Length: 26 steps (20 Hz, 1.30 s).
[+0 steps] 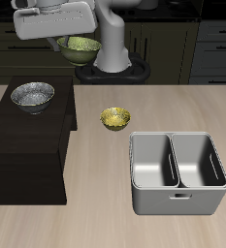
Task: Stack the green bowl on the black bowl
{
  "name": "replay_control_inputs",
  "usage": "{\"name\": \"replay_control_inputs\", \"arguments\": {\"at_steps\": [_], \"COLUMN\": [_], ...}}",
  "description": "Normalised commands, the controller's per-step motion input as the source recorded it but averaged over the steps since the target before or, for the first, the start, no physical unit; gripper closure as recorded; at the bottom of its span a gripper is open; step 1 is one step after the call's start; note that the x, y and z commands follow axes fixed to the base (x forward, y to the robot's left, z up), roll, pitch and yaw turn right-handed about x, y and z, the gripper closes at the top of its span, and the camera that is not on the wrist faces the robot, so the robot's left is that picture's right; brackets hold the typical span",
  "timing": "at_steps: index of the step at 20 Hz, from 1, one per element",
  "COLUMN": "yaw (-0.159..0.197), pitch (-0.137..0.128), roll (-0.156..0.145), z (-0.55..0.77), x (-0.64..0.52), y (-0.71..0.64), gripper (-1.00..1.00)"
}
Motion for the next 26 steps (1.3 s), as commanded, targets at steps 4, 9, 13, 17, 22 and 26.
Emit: {"name": "replay_control_inputs", "arguments": {"at_steps": [4,9,13,17,22,26], "yaw": [-0.013,-0.007,-0.036,0.014,0.013,-0.016], "pitch": [-0.020,0.000,-0.021,-0.018,-0.013,0.008], "roll": [-0.026,0.021,0.013,-0.028,-0.006,-0.047], "z": [0.10,0.04,0.18,0.09,0.01,-0.03], "x": [0.09,0.13,0.00,0.01,0.01,0.09], "y": [-0.25,-0.30,-0.42,-0.32,-0.25,-0.35], "gripper": [1.00,1.00,1.00,1.00,1.00,1.00]}}
